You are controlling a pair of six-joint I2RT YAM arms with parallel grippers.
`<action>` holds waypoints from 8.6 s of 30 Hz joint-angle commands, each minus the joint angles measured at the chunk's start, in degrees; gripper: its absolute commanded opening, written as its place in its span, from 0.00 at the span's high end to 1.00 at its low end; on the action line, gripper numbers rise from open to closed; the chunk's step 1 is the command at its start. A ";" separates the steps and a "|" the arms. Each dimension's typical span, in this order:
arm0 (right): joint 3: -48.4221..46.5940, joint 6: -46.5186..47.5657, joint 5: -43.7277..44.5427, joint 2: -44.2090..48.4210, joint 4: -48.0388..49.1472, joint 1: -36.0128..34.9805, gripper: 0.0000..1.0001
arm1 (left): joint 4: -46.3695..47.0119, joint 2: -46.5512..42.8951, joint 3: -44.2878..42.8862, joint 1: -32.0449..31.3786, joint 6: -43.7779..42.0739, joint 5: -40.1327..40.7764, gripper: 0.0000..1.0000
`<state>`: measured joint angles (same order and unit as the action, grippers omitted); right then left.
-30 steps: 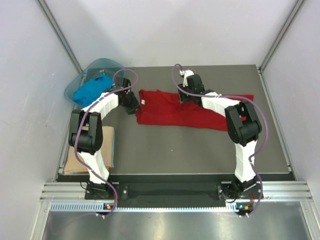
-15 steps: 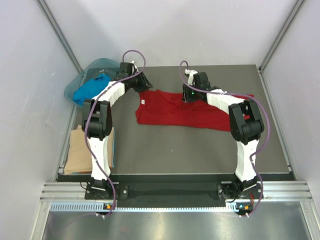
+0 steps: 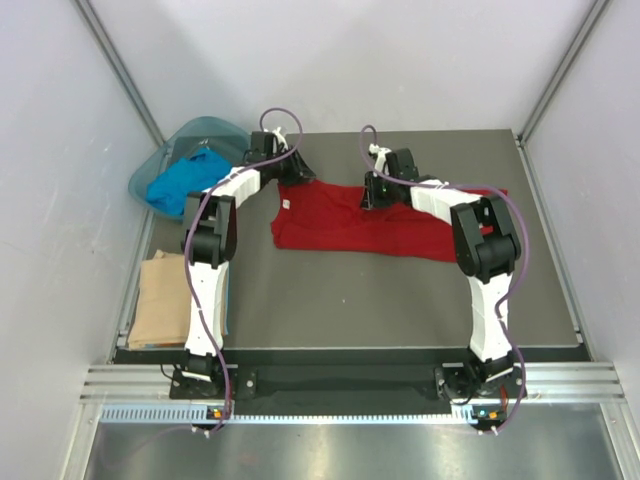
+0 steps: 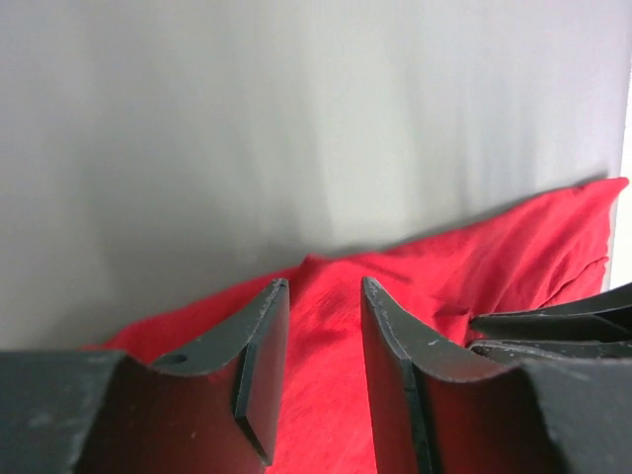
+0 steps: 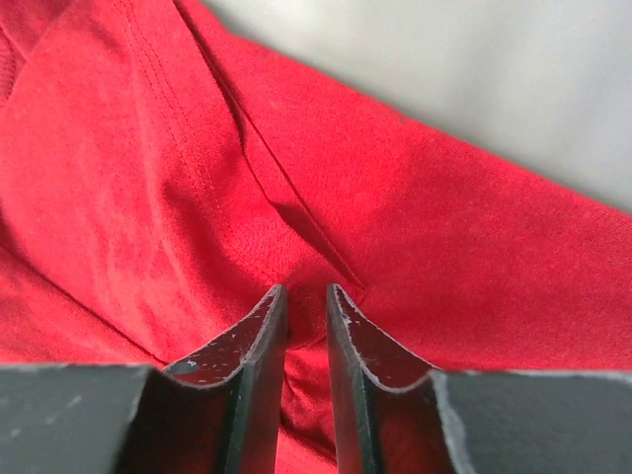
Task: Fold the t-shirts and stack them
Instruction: Fold the tshirt
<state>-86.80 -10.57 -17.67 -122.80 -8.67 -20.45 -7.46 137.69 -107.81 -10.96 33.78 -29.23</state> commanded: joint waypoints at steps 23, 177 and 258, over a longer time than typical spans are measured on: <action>-0.03 -8.15 0.18 0.02 5.50 2.69 0.69 | 6.23 2.41 -3.46 -1.43 -6.01 1.20 0.63; 18.24 -2.54 -7.47 12.41 30.74 2.87 1.00 | 11.78 -12.17 12.08 -2.31 1.38 8.84 1.00; 33.71 -24.24 26.55 43.87 -5.84 7.00 0.66 | -1.76 -38.64 51.47 -5.12 7.53 25.71 0.51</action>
<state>-54.30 -35.00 8.99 -82.26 -15.90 -13.80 -13.89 98.52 -56.60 -16.21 39.42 -6.46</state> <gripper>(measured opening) 0.336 0.491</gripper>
